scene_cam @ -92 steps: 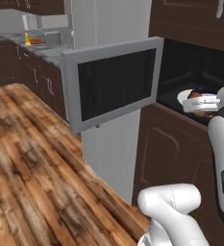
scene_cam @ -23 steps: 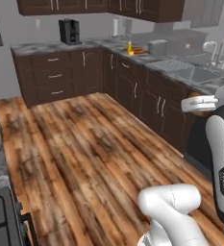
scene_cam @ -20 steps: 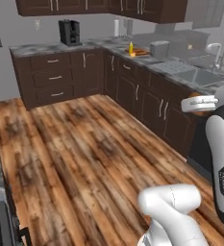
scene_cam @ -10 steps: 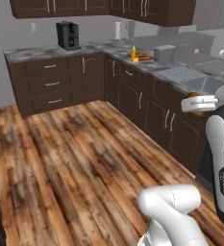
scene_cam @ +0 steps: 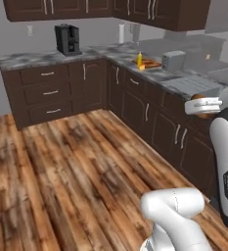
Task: Retrieve the reheated potato from the microwave, then place the potato, cheese, and condiment on the cutting board.
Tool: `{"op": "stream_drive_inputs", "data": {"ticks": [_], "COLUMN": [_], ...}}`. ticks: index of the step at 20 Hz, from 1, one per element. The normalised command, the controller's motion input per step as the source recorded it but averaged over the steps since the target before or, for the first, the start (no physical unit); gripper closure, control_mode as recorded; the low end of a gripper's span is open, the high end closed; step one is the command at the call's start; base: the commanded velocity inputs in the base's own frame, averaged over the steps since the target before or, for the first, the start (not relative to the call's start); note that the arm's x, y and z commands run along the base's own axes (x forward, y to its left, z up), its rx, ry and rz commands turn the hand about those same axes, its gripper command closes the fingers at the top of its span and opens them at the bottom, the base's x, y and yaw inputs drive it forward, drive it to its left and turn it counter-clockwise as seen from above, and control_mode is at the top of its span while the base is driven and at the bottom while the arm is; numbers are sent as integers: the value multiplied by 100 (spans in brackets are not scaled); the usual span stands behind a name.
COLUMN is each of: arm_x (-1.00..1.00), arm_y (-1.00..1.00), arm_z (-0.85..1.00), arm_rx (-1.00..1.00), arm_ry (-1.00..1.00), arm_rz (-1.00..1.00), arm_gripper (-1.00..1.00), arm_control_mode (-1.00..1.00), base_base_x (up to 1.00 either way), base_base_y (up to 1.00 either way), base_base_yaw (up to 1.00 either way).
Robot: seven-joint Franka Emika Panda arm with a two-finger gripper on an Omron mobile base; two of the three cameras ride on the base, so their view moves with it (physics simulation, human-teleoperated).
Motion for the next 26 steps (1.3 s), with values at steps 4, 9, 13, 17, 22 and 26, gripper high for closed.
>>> {"op": "stream_drive_inputs", "data": {"ticks": [4, 9, 13, 17, 22, 26], "arm_x": [0, 0, 0, 0, 0, 0], "arm_y": [0, 0, 0, 0, 0, 0], "arm_z": [0, 0, 0, 0, 0, 0], "arm_rx": [0, 0, 0, 0, 0, 0], "arm_ry": [0, 0, 0, 0, 0, 0], "arm_rz": [0, 0, 0, 0, 0, 0], "arm_gripper": [100, 100, 100, 100, 100, 100], "arm_control_mode": [100, 100, 100, 100, 100, 100], "base_base_x": [88, 90, 90, 91, 91, 91], "base_base_y": [-15, -11, -9, -7, -7, -8], "base_base_yaw": [1, 1, 1, 1, 1, 1]}}
